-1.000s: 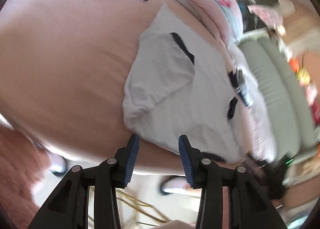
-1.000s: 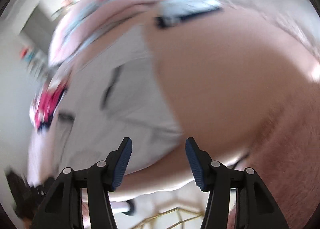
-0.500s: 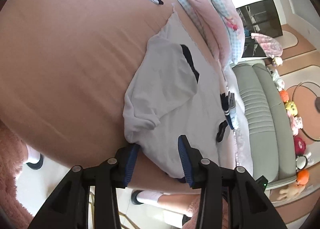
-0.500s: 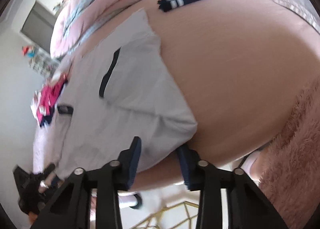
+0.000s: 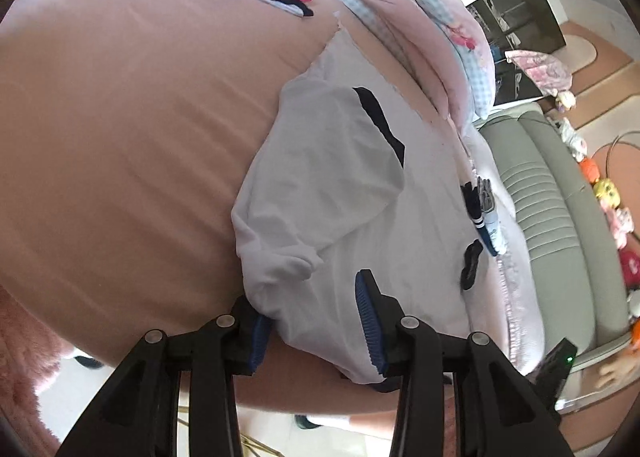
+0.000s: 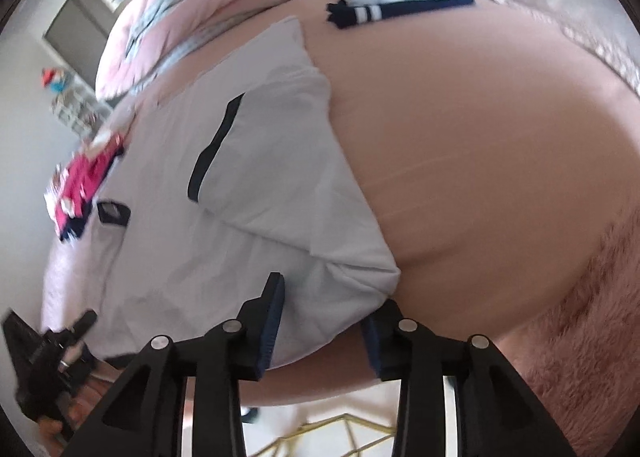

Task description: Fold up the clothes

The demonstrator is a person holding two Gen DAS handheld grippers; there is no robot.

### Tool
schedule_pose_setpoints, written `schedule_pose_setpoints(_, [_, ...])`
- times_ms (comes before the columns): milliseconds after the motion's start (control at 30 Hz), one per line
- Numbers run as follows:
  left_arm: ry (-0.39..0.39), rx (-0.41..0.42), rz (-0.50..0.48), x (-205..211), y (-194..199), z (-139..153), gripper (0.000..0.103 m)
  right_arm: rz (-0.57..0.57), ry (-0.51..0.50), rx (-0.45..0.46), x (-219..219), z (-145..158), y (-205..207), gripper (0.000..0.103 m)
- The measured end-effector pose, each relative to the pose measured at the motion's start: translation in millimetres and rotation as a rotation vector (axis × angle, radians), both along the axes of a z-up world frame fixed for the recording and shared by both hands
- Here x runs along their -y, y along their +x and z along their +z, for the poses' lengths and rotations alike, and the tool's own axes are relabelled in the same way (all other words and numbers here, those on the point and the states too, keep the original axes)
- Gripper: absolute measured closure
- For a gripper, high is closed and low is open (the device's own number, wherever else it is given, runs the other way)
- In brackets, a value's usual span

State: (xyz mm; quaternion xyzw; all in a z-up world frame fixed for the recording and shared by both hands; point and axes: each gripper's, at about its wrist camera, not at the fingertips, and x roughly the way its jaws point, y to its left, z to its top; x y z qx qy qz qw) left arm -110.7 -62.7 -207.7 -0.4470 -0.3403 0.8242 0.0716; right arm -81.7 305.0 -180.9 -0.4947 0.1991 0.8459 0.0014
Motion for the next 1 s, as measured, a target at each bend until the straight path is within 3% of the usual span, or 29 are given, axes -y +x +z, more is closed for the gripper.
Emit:
schedule_pose_setpoints(33, [-0.009, -0.003, -0.009, 1.0, 0.8, 0.2, 0.078, 0.002, 0.014, -0.002, 1.0, 1.1, 0.9, 0.07])
schedule_pose_setpoints(67, [0.007, -0.003, -0.016, 3.0, 1.3, 0.4, 0.097, 0.0, 0.023, -0.007, 1.0, 2.2, 2.1, 0.082])
schedule_pose_setpoints(133, [0.04, -0.003, -0.031, 7.0, 2.3, 1.0, 0.097, -0.014, -0.007, -0.025, -3.8, 4.3, 5.2, 0.096])
schedule_pose_setpoints(200, [0.092, -0.01, -0.032, 12.8, 5.8, 2.5, 0.097, -0.02, -0.048, -0.045, -6.3, 5.7, 7.1, 0.096])
schedule_pose_setpoints(433, [0.158, 0.054, -0.052, 5.4, -6.0, -19.2, 0.096, -0.042, -0.166, 0.003, -9.2, -13.2, -1.8, 0.091])
schedule_pose_setpoints(500, [0.128, 0.026, -0.056, 2.2, -11.1, -17.1, 0.096, -0.046, -0.193, 0.0, -10.2, -15.6, -5.1, 0.091])
schedule_pose_setpoints(667, [-0.01, -0.002, -0.093, -9.6, -9.1, 0.5, 0.1, -0.024, -0.094, -0.028, 6.1, -6.1, -4.7, 0.101])
schedule_pose_setpoints(767, [0.052, -0.01, -0.073, 2.0, 1.8, 4.8, 0.1, 0.014, 0.012, -0.074, 18.3, 9.2, 2.7, 0.101])
schedule_pose_setpoints(833, [0.112, -0.013, -0.062, 11.2, 8.8, 5.6, 0.1, 0.024, 0.007, -0.082, 16.2, 14.4, 9.9, 0.101])
schedule_pose_setpoints(933, [0.227, 0.014, -0.027, 21.6, 11.5, -1.8, 0.098, 0.007, -0.094, -0.01, 7.9, 0.3, 10.4, 0.101])
schedule_pose_setpoints(1000, [0.252, 0.043, -0.036, 19.4, 8.1, -6.9, 0.093, -0.039, -0.185, 0.017, -1.3, -10.6, 8.1, 0.101])
